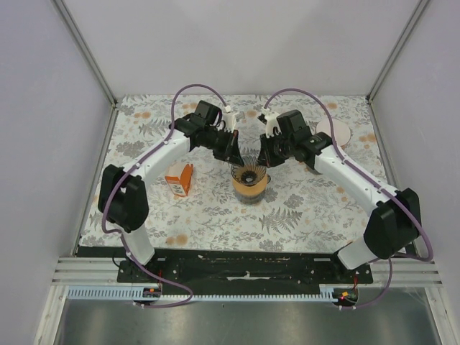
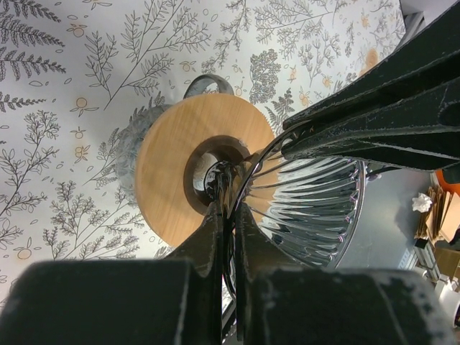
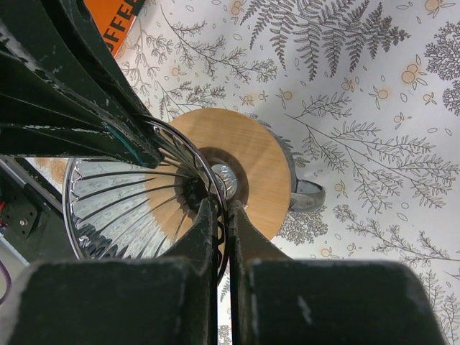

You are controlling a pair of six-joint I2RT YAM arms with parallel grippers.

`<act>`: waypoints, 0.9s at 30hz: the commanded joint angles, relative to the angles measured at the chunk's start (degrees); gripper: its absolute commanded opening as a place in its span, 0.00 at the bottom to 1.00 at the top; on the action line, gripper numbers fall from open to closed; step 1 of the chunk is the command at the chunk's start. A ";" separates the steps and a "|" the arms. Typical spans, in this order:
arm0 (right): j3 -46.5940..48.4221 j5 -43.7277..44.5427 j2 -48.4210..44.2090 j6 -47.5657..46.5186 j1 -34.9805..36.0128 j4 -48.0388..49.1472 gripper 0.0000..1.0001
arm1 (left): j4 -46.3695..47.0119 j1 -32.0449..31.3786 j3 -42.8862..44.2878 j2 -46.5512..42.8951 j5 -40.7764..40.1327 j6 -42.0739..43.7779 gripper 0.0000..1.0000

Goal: Place the coffee filter in the dripper
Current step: Place the coffee dripper in the dripper holder.

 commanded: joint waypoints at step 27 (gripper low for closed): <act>-17.17 5.17 2.89 -4.27 0.50 12.25 0.00 | 8.74 -5.95 -13.26 6.42 -10.77 13.68 0.02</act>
